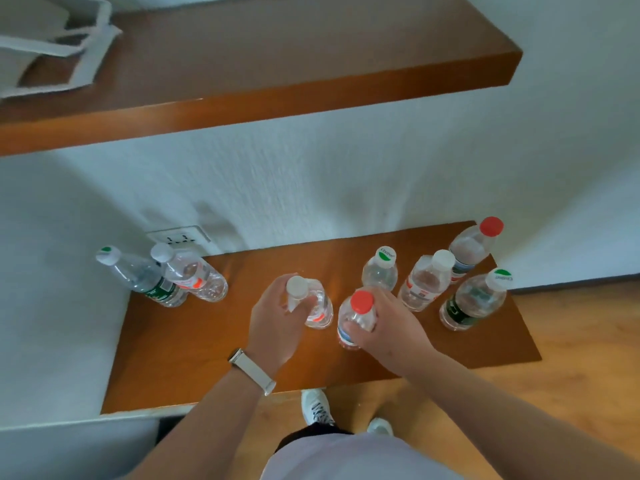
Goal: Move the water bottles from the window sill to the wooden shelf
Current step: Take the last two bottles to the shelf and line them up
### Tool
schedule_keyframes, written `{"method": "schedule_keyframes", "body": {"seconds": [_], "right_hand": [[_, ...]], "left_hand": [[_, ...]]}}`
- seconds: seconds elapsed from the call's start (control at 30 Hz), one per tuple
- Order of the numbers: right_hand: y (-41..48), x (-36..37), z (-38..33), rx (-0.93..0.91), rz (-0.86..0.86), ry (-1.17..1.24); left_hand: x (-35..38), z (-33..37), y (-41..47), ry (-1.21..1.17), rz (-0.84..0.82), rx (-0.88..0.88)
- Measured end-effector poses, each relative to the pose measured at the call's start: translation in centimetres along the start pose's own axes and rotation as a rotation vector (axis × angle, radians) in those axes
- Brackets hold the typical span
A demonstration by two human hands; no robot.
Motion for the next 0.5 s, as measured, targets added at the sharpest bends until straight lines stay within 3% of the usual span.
{"method": "schedule_keyframes", "body": {"seconds": [0.5], "right_hand": [[10.2, 5.7, -8.3, -0.133, -0.038, 0.011]], "left_hand": [[-9.6, -4.9, 7.5, -0.008, 0.162, -0.013]]}}
Point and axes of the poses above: each hand's wrist, its own y-axis towards the middle knuckle, its own x-axis out of the palm, z = x × y, the point moved 4 cm from there along y, towards the middle knuckle, and after that the axes turned 2 degrees about x, right-handed, at the moved point
